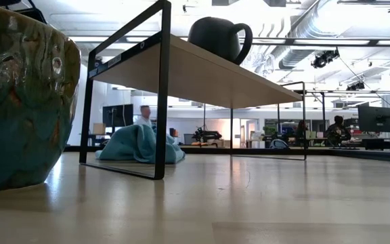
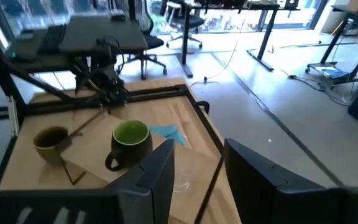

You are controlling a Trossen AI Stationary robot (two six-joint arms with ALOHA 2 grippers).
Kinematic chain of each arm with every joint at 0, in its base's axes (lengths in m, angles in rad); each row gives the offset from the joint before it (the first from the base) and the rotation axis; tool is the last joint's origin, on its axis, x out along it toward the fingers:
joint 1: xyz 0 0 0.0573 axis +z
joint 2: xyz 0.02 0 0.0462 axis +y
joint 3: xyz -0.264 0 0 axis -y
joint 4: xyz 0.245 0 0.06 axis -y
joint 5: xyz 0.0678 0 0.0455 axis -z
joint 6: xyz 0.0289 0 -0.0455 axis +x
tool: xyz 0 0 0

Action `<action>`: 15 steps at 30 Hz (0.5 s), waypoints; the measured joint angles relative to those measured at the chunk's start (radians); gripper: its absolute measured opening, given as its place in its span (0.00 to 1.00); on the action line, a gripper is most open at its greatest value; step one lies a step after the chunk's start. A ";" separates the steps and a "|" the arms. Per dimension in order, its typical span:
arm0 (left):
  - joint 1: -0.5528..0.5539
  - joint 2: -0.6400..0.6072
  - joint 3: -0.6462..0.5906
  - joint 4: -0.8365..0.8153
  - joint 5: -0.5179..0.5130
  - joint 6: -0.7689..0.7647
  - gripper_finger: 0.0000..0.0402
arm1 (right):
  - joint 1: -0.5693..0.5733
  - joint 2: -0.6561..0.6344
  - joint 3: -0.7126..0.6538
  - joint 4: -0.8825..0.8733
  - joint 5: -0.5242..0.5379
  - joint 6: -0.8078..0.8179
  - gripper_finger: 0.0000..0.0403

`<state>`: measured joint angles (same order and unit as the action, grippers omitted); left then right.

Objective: Stack small to large cups/mugs on shelf
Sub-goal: Put the green mug on the shelf

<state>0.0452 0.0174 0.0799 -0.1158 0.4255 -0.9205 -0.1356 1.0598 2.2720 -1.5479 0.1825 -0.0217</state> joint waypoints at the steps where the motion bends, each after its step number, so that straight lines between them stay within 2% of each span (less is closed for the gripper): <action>1: 0.000 0.000 0.000 0.000 0.000 -0.005 0.50 | 0.000 -0.029 -0.042 0.021 0.000 0.013 0.32; 4: 0.000 0.000 0.000 0.001 -0.004 -0.037 0.50 | 0.000 -0.118 -0.218 0.119 -0.017 0.041 0.32; 9: 0.000 0.000 0.000 0.001 -0.037 -0.053 0.50 | 0.000 -0.289 -0.571 0.392 -0.087 0.045 0.32; 15: 0.000 0.000 0.000 0.002 -0.048 -0.080 0.50 | 0.000 -0.477 -0.901 0.631 -0.082 0.119 0.32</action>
<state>0.0452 0.0174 0.0799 -0.1135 0.3779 -1.0001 -0.1356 0.5829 1.3713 -0.9164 0.1002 0.0978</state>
